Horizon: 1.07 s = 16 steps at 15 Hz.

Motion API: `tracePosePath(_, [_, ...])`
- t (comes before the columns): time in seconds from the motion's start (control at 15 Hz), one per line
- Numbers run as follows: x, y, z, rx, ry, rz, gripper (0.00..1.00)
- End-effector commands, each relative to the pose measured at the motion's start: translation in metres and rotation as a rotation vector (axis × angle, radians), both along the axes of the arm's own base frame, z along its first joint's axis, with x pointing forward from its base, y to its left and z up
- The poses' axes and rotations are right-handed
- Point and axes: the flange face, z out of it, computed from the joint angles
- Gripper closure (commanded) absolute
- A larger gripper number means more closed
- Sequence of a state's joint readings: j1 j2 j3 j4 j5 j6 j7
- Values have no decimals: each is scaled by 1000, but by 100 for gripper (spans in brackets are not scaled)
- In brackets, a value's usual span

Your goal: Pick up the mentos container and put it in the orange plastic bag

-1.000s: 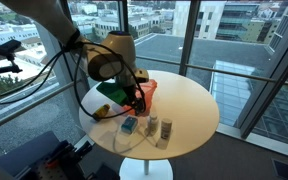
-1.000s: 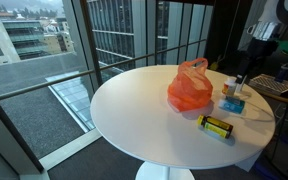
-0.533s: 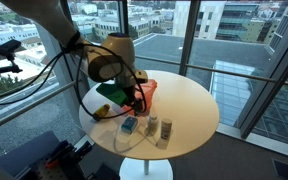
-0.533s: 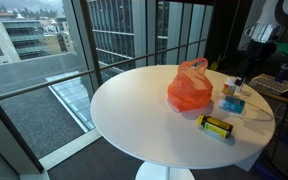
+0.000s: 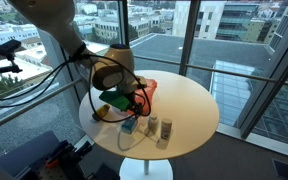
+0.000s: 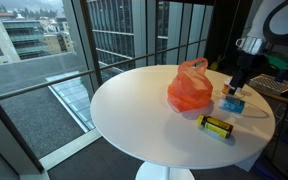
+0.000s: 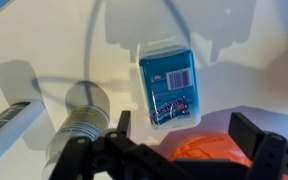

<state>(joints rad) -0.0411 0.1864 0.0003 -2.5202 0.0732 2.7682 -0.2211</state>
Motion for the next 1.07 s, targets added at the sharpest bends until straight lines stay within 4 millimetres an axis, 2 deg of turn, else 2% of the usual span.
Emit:
tracePosePath(0.0, [12,0,-13,2,-14,40,0])
tracePosePath(0.47, [12,-1,-38,7,14,52,0])
tracePosePath(0.93, [10,-9,-50,-2,34,44,0])
tracePosePath(1.0, [10,-10,-51,-4,36,45,13])
